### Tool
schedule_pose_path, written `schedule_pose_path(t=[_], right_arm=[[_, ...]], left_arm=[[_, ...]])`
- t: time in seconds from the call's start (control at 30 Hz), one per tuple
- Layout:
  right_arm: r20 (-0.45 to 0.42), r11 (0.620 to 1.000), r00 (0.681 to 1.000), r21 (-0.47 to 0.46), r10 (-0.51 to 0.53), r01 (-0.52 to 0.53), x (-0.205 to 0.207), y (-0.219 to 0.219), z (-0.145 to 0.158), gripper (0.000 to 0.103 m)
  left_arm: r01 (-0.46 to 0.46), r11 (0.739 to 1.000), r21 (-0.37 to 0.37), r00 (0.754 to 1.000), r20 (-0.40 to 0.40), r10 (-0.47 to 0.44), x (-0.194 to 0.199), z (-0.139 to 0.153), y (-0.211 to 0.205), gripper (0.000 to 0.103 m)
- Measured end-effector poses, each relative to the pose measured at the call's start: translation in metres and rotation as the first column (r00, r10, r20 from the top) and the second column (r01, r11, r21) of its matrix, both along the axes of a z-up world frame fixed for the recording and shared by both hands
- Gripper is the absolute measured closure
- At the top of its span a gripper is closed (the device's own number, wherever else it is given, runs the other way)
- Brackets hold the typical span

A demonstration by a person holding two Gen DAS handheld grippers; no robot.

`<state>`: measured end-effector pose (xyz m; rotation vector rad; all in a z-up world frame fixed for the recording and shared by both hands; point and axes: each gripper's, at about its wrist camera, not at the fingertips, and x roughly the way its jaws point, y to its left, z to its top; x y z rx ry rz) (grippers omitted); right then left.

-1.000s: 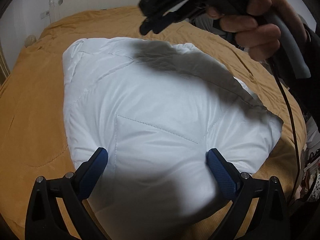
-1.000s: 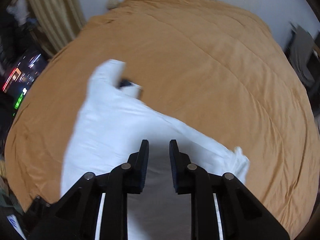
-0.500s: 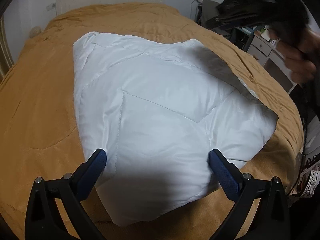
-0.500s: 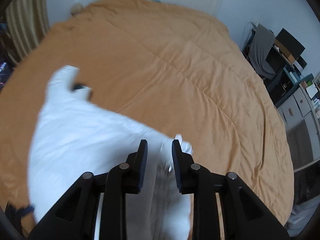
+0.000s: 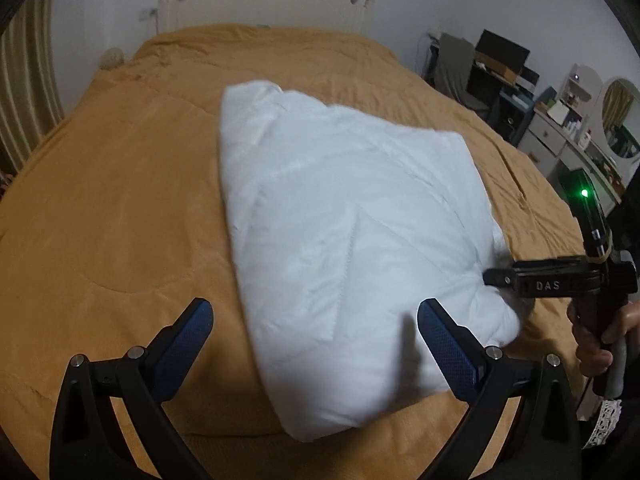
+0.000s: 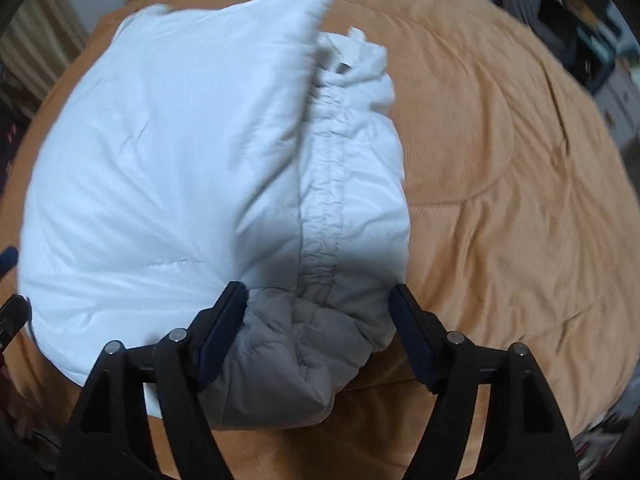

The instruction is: Fold large clothes

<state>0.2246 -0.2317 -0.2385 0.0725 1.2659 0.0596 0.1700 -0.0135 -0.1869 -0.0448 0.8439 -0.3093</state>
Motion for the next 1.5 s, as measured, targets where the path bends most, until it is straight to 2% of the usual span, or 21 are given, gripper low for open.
schedule_pose_path(t=[0.03,0.07,0.17,0.23,0.33,0.4,0.43,0.5,0.57,0.63,0.73,0.87,0.97,1.0,1.1,1.17,1.27,1.3,1.37,1.43,1.5], right_arm=[[0.002,1.0,1.0,0.007,0.0,0.0,0.0,0.0,0.003,0.029],[0.012,1.0,1.0,-0.002,0.007,-0.007,0.0,0.001,0.007,0.029],[0.055,0.998,0.998,-0.058,0.03,-0.027,-0.003,0.011,0.025,0.029],[0.091,0.996,0.995,-0.076,0.046,-0.039,-0.007,0.016,0.043,0.029],[0.167,0.994,0.981,-0.078,0.094,-0.082,-0.015,0.025,0.07,0.029],[0.218,0.989,0.965,-0.057,0.146,-0.137,-0.023,0.036,0.085,0.029],[0.217,0.981,0.957,-0.047,0.193,-0.188,-0.026,0.044,0.088,0.029],[0.164,0.956,0.942,-0.061,0.292,-0.286,-0.032,0.06,0.075,0.029],[0.054,0.924,0.931,-0.155,0.361,-0.349,-0.037,0.069,0.042,0.029],[-0.045,0.905,0.926,-0.202,0.374,-0.375,-0.044,0.066,0.016,0.03],[-0.127,0.904,0.924,-0.196,0.361,-0.38,-0.054,0.049,0.017,0.03],[-0.137,0.919,0.941,-0.21,0.31,-0.334,-0.055,0.03,0.063,0.029],[-0.123,0.947,0.964,-0.19,0.237,-0.258,-0.052,0.03,0.114,0.028],[-0.132,0.957,0.97,-0.184,0.204,-0.226,-0.051,0.032,0.131,0.024],[-0.169,0.969,0.981,-0.207,0.099,-0.134,-0.058,0.044,0.177,0.015],[-0.138,0.969,0.987,-0.224,0.076,-0.106,-0.068,0.054,0.209,0.013],[-0.084,0.98,0.992,-0.165,0.098,-0.11,-0.088,0.064,0.249,0.004],[-0.066,0.987,0.992,-0.118,0.106,-0.113,-0.098,0.066,0.261,0.0],[-0.034,0.992,0.992,-0.042,0.118,-0.12,-0.112,0.066,0.274,0.0],[-0.002,0.994,0.994,-0.013,0.112,-0.112,-0.121,0.067,0.276,0.0],[-0.017,0.996,0.996,-0.027,0.089,-0.089,-0.122,0.07,0.265,0.0]], left_arm=[[-0.02,1.0,0.019,1.0,0.011,0.02,0.002,0.0,0.004,0.001],[-0.01,0.999,0.03,1.0,-0.016,0.011,0.007,-0.005,0.005,0.001],[0.058,0.996,0.063,0.986,-0.161,-0.047,0.012,-0.035,-0.006,0.0],[0.109,0.992,0.066,0.974,-0.205,-0.093,0.005,-0.045,-0.013,0.0],[0.19,0.974,0.127,0.955,-0.256,-0.152,-0.006,-0.056,-0.024,0.0],[0.241,0.953,0.184,0.932,-0.317,-0.175,-0.014,-0.07,-0.031,0.002],[0.269,0.944,0.19,0.914,-0.359,-0.188,-0.017,-0.076,-0.031,0.003],[0.272,0.952,0.141,0.898,-0.394,-0.198,-0.021,-0.074,-0.019,0.003],[0.231,0.968,0.098,0.903,-0.392,-0.176,-0.02,-0.059,-0.001,0.003],[0.153,0.983,0.098,0.929,-0.352,-0.11,-0.015,-0.031,0.022,0.002],[0.041,0.993,0.108,0.955,-0.297,-0.007,-0.005,0.016,0.052,0.001],[-0.119,0.989,0.09,0.947,-0.289,0.141,0.008,0.082,0.079,0.001],[-0.227,0.968,0.107,0.927,-0.282,0.249,0.014,0.132,0.086,0.001],[-0.251,0.962,0.105,0.918,-0.29,0.271,0.011,0.148,0.086,0.001],[-0.242,0.97,0.03,0.904,-0.355,0.237,-0.001,0.19,0.079,0.001],[-0.228,0.972,-0.062,0.891,-0.417,0.182,-0.013,0.215,0.073,0.001],[-0.219,0.971,-0.098,0.903,-0.398,0.163,-0.034,0.249,0.053,0.001],[-0.205,0.974,-0.095,0.918,-0.364,0.157,-0.044,0.259,0.048,0.001],[-0.196,0.977,-0.09,0.938,-0.307,0.16,-0.061,0.264,0.038,0.001],[-0.194,0.978,-0.072,0.941,-0.294,0.164,-0.067,0.254,0.029,0.001],[-0.225,0.974,0.003,0.934,-0.284,0.217,-0.063,0.231,0.026,0.001]])
